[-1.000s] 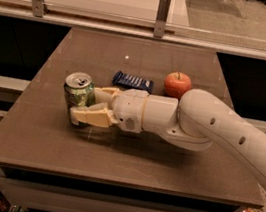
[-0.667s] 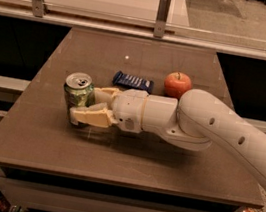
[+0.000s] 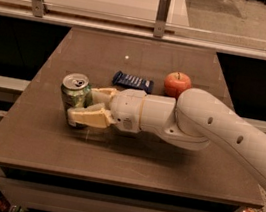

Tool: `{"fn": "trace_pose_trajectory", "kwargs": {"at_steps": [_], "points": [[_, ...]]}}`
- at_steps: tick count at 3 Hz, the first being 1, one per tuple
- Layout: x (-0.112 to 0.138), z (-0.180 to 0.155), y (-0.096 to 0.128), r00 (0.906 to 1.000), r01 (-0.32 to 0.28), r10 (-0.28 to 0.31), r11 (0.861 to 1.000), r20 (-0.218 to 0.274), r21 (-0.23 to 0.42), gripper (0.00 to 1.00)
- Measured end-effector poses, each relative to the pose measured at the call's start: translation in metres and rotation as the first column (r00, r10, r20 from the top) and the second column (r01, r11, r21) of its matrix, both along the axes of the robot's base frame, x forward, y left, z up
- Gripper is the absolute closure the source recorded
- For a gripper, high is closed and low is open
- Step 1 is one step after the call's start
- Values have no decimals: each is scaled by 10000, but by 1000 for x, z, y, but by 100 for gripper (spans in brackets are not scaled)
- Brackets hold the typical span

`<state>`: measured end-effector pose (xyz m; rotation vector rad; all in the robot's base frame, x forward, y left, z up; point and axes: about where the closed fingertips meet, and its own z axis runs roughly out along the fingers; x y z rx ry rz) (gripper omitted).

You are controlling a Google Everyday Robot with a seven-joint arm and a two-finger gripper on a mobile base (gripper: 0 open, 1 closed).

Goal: Place green can upright

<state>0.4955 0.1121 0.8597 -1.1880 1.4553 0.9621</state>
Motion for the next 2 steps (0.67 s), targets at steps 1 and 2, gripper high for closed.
{"fn": "trace_pose_trajectory", "kwargs": {"at_steps": [1, 2], "points": [[-1, 1, 2, 10000, -39, 39, 10000, 13, -5, 34], [-2, 1, 4, 10000, -77, 77, 10000, 26, -11, 9]]}}
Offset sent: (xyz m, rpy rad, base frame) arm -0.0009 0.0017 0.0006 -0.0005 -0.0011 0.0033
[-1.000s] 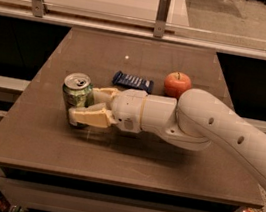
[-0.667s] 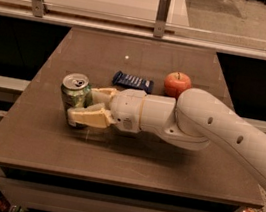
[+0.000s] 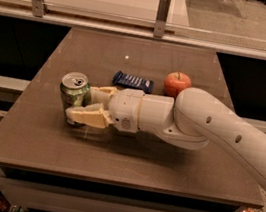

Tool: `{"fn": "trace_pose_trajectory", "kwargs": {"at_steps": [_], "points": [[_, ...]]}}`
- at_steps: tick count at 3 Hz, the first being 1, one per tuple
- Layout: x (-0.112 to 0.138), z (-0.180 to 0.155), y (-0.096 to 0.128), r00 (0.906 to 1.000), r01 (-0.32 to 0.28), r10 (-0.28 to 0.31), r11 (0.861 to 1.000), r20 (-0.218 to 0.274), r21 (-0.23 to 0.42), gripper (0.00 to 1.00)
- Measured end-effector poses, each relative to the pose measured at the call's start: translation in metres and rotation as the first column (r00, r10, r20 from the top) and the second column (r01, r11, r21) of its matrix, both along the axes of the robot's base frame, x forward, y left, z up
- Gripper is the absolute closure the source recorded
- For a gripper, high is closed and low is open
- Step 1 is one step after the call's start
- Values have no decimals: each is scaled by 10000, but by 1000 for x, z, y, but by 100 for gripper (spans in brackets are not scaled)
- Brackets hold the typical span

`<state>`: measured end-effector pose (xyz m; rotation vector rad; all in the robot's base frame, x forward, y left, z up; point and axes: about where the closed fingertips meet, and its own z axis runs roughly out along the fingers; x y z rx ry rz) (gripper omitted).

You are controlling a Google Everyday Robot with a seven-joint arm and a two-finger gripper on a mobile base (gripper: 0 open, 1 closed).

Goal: Place green can upright

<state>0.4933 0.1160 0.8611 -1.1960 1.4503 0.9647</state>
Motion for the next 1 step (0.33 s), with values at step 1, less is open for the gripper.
{"fn": "trace_pose_trajectory", "kwargs": {"at_steps": [1], "points": [[-1, 1, 1, 10000, -29, 29, 10000, 10, -4, 0]]}}
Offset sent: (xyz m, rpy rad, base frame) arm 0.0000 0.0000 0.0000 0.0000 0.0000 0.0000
